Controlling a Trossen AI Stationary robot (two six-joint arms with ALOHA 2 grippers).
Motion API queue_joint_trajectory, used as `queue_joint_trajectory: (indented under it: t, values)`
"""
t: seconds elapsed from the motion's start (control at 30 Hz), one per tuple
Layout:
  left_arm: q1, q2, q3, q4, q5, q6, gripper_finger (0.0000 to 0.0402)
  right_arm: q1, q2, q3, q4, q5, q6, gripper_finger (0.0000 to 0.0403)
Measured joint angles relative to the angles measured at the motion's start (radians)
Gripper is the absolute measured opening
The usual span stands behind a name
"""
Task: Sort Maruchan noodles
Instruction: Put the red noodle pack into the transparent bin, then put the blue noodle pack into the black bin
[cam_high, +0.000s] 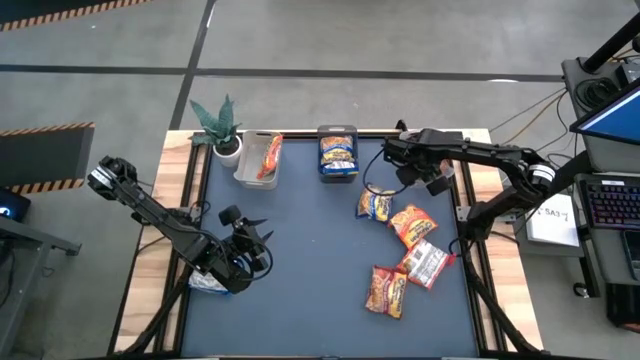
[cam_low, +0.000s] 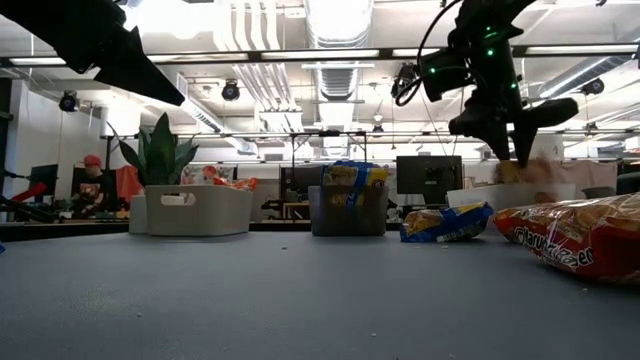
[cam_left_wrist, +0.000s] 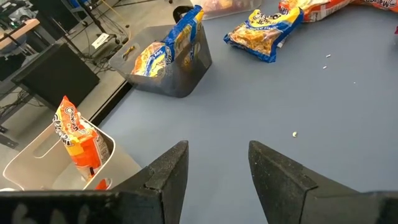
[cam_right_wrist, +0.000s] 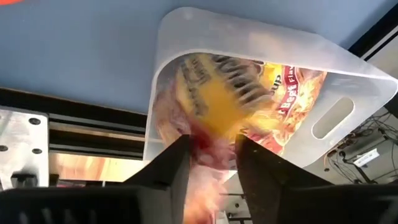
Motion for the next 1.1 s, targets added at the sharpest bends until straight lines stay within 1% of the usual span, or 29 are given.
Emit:
queue_joint_trajectory:
  t: [0.13,0.27,0.4,0.53,0.63,0.73,0.87,0.93,1.0,1.1]
  values:
    - [0.0,0.0,0.0,0.002,0.0,0.0,0.0153,0.0,0.0,0.0,0.002,0.0,0.004,0.0151]
    - [0.0,0.0,0.0,0.008,0.0,0.0,0.0153,0.001,0.0,0.011,-0.006,0.0,0.01,0.0166]
    - [0.0,0.0,0.0,0.009,0.0,0.0,0.0153,0.019,0.0,0.053,-0.011,0.0,0.06,0.0167]
    - [0.0,0.0,0.0,0.017,0.0,0.0,0.0153,0.07,0.0,0.121,-0.008,-0.001,0.139,0.0159]
    - [0.0,0.0,0.0,0.021,0.0,0.0,0.0153,0.11,0.0,0.173,0.007,-0.005,0.263,0.0154]
    - [0.0,0.0,0.0,0.034,-0.001,0.0,0.0153,0.141,0.0,0.214,0.014,-0.024,0.441,0.0148]
    - [0.0,0.0,0.0,0.043,-0.001,0.0,0.0153,0.153,0.0,0.239,0.082,-0.118,0.854,0.0138]
    - [0.0,0.0,0.0,0.045,-0.001,-0.004,0.0153,0.153,0.0,0.234,0.119,-0.177,1.006,0.0132]
    - [0.0,0.0,0.0,0.045,-0.001,-0.013,0.0153,0.159,0.0,0.209,0.151,-0.215,1.091,0.0124]
    - [0.0,0.0,0.0,0.045,-0.001,-0.027,0.0153,0.182,0.002,0.15,0.216,-0.221,1.144,0.011]
